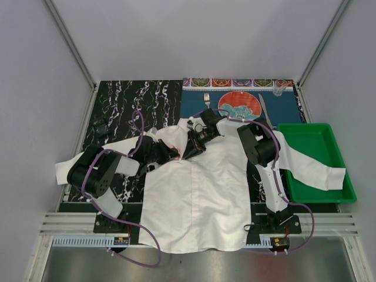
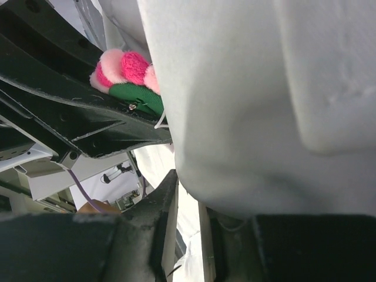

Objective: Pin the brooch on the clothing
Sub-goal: Pin the brooch to the clothes.

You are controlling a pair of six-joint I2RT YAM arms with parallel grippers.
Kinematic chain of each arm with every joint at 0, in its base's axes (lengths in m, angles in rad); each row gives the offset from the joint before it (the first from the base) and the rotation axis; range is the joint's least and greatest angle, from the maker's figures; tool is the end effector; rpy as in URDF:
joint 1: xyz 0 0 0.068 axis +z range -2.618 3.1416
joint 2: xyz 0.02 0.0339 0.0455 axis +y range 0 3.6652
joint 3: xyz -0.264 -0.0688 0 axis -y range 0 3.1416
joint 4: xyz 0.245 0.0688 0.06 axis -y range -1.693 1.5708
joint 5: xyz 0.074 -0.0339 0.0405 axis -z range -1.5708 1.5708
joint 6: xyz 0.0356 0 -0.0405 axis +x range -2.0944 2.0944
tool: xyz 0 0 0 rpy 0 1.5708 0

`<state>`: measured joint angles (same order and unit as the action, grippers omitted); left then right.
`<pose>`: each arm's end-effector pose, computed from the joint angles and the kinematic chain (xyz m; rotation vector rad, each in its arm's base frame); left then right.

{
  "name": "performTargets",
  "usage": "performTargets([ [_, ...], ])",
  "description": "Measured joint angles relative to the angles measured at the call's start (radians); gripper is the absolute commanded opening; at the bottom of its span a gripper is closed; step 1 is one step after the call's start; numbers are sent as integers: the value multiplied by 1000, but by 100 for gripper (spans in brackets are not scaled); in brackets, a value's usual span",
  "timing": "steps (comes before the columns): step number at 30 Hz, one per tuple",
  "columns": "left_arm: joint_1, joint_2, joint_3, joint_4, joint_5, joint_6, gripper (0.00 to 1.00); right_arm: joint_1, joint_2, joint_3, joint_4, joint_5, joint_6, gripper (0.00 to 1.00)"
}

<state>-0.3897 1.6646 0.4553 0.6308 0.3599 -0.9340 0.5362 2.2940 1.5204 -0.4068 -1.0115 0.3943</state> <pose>0.2518 -0.1170 0.1097 -0.4050 2.3044 -1.1088 0.3691 0.2544 0.0973 0.4674 -2.5686 -1.5147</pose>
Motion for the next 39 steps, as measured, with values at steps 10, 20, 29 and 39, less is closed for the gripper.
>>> performTargets([
  [10, -5, 0, 0, 1, 0, 0, 0, 5, 0, 0, 0, -23, -2, 27],
  [20, -19, 0, 0, 9, 3, 1, 0, 12, 19, 13, 3, -27, 0, 21],
  [29, -26, 0, 0, 21, 6, 2, 0, 12, 37, 29, 8, -32, 20, 22],
  [39, -28, 0, 0, 19, 7, 3, 0, 9, 35, 6, 26, -36, 22, 31],
])
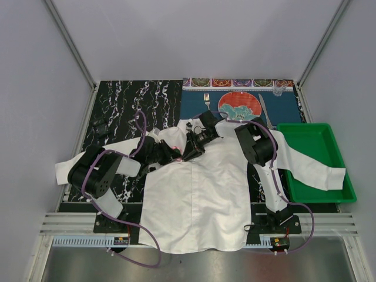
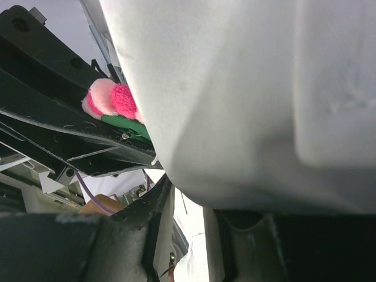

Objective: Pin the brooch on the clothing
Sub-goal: Pin the brooch to the clothes.

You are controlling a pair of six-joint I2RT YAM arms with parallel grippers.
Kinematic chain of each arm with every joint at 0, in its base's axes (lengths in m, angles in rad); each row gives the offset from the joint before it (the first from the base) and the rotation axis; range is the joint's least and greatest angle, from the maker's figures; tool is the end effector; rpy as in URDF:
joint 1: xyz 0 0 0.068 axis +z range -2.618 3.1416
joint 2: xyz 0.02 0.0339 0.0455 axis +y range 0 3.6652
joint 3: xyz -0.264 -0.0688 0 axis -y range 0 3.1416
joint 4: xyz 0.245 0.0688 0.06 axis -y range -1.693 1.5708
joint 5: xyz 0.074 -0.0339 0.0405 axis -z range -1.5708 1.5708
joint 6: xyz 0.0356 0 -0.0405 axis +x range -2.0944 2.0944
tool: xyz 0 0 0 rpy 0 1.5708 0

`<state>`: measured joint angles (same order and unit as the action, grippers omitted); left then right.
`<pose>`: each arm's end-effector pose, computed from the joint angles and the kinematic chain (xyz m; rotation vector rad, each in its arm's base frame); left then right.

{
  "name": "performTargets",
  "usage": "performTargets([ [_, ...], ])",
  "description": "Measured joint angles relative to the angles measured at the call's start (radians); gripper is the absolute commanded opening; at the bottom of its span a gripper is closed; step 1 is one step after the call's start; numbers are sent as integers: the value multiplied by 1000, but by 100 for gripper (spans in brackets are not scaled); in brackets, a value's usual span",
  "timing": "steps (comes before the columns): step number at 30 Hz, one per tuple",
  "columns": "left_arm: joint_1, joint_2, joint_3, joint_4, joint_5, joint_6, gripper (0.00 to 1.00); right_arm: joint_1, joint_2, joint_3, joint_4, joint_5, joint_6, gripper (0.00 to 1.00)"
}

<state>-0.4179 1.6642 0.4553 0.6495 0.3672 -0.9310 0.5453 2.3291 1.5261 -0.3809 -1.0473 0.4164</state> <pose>0.2492 -0.1247 0.1116 -0.3572 2.2999 -1.1364 0.3683 0.2595 0.0856 0.4508 -2.5190 -1.5322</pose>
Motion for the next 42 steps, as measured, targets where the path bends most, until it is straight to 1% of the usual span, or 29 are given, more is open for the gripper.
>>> performTargets([
  [7, -13, 0, 0, 1, 6, 0, 0, -4, -28, -42, 10, -39, -1, 31],
  [10, -13, 0, 0, 1, 7, 0, 0, -4, -33, -42, 14, -62, -1, 34],
  [15, -13, 0, 0, 1, 8, 0, 0, -4, -35, -44, 16, -74, -2, 31],
  [17, -13, 0, 0, 1, 8, 0, 0, -4, -37, -49, 16, -74, -6, 27],
  [18, -13, 0, 0, 1, 8, 0, 0, -4, -37, -51, 16, -74, -9, 22],
  [20, -13, 0, 0, 1, 9, 0, 0, -4, -37, -53, 15, -72, -15, 20],
  [22, -13, 0, 0, 1, 11, 0, 0, -4, -37, -54, 9, -70, -19, 13],
  [24, -13, 0, 0, 1, 14, 0, 0, -4, -37, -54, 4, -68, -23, 2],
  [25, -12, 0, 0, 1, 16, 0, 0, -4, -37, -54, 1, -64, -27, 0],
  [29, -11, 0, 0, 2, 19, 0, 0, -5, -37, -54, -7, -58, -31, 0],
  [30, -11, 0, 0, 2, 19, 1, 3, -5, -37, -54, -7, -56, -31, 0],
  [31, -11, 0, 0, 2, 19, 2, 14, -5, -37, -54, -7, -55, -31, 0],
  [32, -10, 0, 0, 2, 20, 6, 22, -5, -37, -54, -7, -54, -31, 0],
  [34, -5, 0, 0, 2, 24, 15, 32, -5, -37, -54, -8, -53, -31, 0],
  [35, -1, -1, 0, 2, 29, 20, 41, -5, -37, -54, -10, -53, -31, 0],
  [38, 26, -14, 2, -12, 64, 43, 48, -5, -37, -54, -10, -48, -30, 0],
  [42, 64, -57, 10, -27, 98, 89, 49, -6, -37, -54, -10, -42, -24, 0],
])
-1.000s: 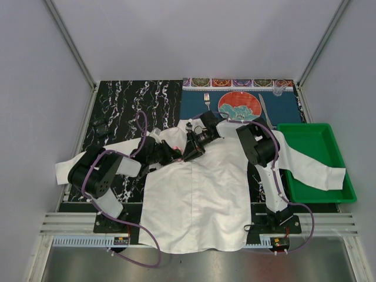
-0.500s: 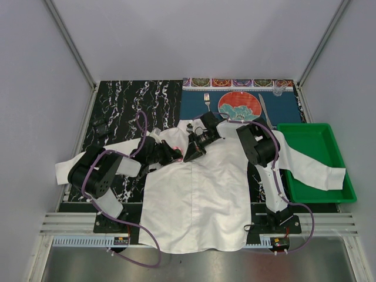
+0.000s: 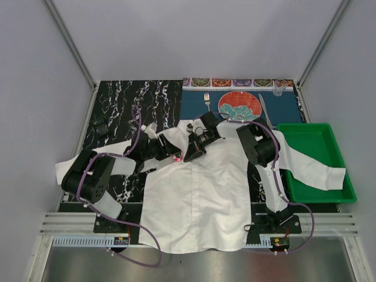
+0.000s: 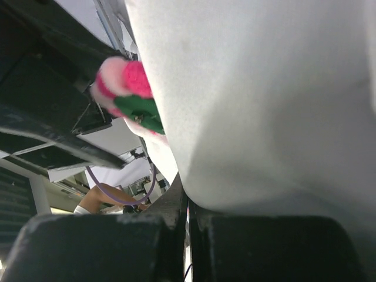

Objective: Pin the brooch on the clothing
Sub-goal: Pin the brooch to the clothes.

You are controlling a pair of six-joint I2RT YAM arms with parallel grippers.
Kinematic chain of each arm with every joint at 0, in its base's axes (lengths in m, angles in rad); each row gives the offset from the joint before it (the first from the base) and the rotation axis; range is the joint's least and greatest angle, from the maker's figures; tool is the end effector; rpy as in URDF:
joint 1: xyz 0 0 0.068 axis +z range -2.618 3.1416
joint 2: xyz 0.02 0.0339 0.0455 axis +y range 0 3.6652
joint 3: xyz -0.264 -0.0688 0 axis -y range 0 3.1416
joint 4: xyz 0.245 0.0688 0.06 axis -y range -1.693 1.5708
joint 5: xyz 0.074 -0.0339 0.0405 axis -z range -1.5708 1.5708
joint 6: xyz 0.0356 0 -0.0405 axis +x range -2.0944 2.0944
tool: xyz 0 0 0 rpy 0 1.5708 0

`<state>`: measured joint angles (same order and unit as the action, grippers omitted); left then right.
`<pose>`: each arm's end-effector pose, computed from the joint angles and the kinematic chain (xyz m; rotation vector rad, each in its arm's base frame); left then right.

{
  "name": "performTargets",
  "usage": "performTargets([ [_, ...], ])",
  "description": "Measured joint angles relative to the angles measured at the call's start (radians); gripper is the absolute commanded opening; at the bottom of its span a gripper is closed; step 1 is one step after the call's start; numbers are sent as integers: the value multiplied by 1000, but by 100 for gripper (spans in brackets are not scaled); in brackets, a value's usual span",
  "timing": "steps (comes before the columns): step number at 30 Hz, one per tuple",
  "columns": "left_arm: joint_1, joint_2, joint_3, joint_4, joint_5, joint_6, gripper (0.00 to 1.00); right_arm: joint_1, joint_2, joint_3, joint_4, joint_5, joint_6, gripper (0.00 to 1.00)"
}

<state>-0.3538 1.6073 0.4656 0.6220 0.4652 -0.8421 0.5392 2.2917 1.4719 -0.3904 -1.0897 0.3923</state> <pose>0.2552 -0.1113 0.1269 -0.2433 2.2522 -1.1721 0.3590 0.2516 0.0890 0.4587 -2.4718 -1.5576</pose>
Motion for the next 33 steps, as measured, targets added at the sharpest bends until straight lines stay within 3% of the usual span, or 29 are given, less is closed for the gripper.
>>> performTargets([
  [5, 5, -31, 5, 3, 31, 47, 36, -1, 0, 0, 0, 0, 5, 0],
  [10, 6, -31, 5, 0, 40, 79, 16, -1, 0, 0, -1, 0, 13, 0],
  [13, 11, -33, 5, -1, 40, 107, 11, -2, 0, 1, -2, -3, 26, 0],
  [20, 12, -35, 5, 0, 49, 152, 21, -3, 0, 12, -9, -3, 58, 0],
  [33, 12, -29, -4, 31, 58, 165, 24, -3, 0, 40, -11, -4, 95, 0],
])
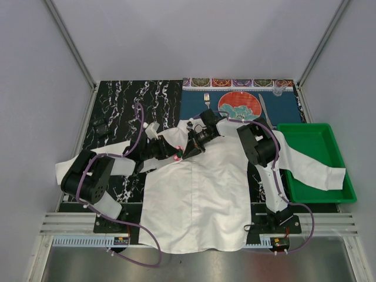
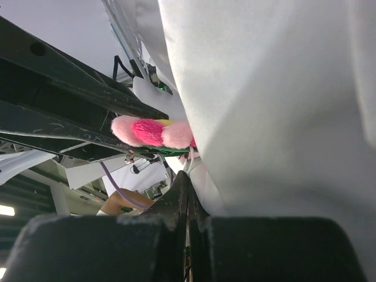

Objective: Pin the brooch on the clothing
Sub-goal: Pin the brooch to the clothes.

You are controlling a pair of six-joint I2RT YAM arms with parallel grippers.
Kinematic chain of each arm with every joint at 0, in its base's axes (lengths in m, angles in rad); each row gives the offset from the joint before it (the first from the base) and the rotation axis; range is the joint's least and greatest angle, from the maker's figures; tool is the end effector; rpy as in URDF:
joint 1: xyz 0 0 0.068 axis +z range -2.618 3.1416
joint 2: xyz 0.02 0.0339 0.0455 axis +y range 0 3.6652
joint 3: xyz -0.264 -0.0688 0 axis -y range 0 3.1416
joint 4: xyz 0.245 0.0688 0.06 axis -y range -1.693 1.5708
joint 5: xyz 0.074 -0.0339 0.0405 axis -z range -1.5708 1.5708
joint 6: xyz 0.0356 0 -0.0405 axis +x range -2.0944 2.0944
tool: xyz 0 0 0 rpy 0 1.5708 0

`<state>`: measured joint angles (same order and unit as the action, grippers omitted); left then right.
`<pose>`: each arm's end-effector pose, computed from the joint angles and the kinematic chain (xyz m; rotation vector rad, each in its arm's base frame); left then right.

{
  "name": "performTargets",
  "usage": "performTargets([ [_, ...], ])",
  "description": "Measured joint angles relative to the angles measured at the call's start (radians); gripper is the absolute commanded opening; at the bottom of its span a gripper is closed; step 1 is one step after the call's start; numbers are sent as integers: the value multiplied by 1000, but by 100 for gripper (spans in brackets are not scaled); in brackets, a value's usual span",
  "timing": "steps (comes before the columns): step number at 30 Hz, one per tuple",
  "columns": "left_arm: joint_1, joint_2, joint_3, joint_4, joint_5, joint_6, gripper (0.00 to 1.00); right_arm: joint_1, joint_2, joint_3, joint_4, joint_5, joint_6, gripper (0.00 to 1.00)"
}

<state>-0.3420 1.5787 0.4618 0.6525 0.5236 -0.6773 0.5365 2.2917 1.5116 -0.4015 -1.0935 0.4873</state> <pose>0.2551 -0.1097 0.1367 -0.0080 2.1729 -1.1473 0.3662 0.2546 0.0986 0.3568 -2.4610 -1.5485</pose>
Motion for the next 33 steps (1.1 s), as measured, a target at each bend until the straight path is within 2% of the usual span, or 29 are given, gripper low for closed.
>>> performTargets([
  [12, -6, 29, 0, 31, 13, -1, 30, 0, 0, 1, 0, 0, 23, 0],
  [17, -7, 29, 0, 31, 14, 5, 17, 0, 0, 1, -1, -10, 33, 0],
  [19, -7, 29, 0, 31, 15, 15, 19, 0, 0, 1, -1, -16, 38, 0],
  [21, -9, 35, 3, 27, 17, 26, 29, 0, 0, 1, 0, -17, 45, 0],
  [26, -21, 47, 8, 23, 23, 43, 29, 0, 0, 1, -1, -22, 64, 0],
  [30, -23, 47, 9, 23, 24, 55, 20, -1, 0, 1, -1, -25, 76, 0],
  [31, -23, 47, 10, 23, 23, 58, 11, -1, 1, 1, -2, -27, 80, 0],
  [33, -23, 50, 11, 23, 28, 60, 5, -1, 1, 1, -2, -27, 87, 0],
])
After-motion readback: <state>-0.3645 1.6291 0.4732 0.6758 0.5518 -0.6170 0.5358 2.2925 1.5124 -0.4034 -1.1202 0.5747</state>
